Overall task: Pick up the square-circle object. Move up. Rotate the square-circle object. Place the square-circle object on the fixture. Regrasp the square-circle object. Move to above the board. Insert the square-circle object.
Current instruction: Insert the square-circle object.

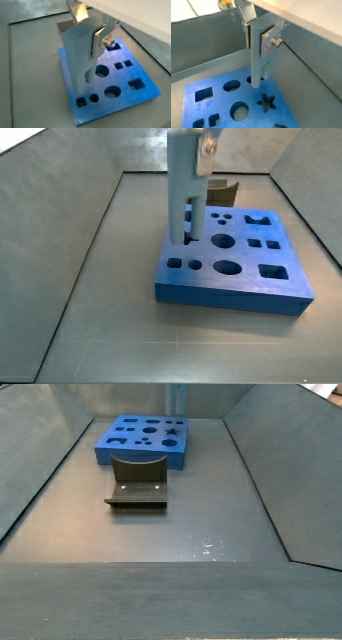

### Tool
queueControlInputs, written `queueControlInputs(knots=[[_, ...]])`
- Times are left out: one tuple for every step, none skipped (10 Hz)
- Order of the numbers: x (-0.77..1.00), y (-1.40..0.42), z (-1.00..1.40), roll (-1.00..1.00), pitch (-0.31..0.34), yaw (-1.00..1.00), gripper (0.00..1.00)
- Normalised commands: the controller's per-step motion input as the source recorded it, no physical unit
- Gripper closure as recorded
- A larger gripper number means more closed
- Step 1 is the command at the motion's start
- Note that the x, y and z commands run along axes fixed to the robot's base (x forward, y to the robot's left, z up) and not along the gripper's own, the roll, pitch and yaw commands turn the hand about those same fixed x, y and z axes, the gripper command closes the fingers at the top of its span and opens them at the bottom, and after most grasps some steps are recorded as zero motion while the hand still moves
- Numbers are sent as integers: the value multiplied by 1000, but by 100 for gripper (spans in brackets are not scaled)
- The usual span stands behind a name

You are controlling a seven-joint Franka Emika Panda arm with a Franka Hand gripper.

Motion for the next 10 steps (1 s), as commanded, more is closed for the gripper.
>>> queueControlInputs(knots=[[151, -86, -466, 333, -127, -849, 100], [74, -37, -174, 184, -77, -920, 100], [26, -26, -54, 106, -43, -960, 100], [54, -257, 0, 26, -6, -871, 100], [140, -460, 0, 26, 0, -666, 100], [194, -620, -37, 113, 19, -391, 100], [0, -409, -91, 91, 0, 0, 100], [0, -29, -83, 26, 7, -11, 100], [20, 0, -246, 93, 27, -117, 100], [0, 0, -286, 167, 57, -120, 100]])
